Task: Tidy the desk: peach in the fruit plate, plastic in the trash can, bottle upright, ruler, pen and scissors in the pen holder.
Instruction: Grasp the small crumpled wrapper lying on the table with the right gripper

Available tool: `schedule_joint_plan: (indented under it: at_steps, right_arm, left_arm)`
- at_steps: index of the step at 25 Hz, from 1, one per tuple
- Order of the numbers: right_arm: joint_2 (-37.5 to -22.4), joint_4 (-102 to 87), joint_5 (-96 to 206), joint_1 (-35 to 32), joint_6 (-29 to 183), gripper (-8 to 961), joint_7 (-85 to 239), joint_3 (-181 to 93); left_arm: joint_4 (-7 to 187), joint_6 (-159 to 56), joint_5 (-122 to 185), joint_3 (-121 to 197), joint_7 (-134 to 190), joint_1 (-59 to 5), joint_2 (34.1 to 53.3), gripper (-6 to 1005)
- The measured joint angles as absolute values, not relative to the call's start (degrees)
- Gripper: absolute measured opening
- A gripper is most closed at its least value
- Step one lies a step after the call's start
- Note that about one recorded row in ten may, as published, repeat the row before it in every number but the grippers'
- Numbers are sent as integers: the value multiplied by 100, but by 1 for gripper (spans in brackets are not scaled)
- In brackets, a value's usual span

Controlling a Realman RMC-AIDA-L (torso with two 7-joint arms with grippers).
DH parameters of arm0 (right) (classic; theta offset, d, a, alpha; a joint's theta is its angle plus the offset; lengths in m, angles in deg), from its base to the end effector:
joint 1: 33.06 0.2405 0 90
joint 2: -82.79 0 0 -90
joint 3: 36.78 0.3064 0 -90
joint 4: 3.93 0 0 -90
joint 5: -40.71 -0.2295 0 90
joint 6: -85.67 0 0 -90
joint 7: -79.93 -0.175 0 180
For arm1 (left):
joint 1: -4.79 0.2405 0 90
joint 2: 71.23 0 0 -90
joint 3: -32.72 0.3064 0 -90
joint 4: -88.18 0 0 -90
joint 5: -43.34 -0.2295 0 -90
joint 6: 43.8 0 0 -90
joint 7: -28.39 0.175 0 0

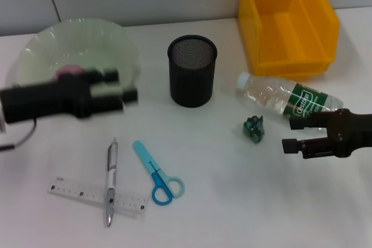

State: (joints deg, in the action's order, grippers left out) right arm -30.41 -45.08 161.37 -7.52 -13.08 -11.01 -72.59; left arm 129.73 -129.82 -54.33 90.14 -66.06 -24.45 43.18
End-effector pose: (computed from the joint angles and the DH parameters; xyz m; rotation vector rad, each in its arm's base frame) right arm 0.3484 0.3437 0.0067 -2.7330 0.9330 0.5972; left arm -0.2703 0.3960 -0.0300 -2.7366 -0.7876 -0.7835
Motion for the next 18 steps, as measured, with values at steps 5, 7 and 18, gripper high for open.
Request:
schedule_joint_plan:
  at_steps: [5,7,18]
  right_arm:
    - [-3038,-4556,16140,-738,-1308,814,-1099,-7284]
    - [-3036,-4601,16140,-733,-1308,814,-1098,-7293]
    - [-3495,-6269,16482,-491,-1334,812,-1847,-7459]
  left_arm:
    - [12935,-13091,-6399,9012,-6759,-2645,4459,817]
    - [12909,-13138,-6676,9011,-6754,-2702,4510,817]
    - [12906,-13215,-6781,8950,-6746,-2706,4589,814]
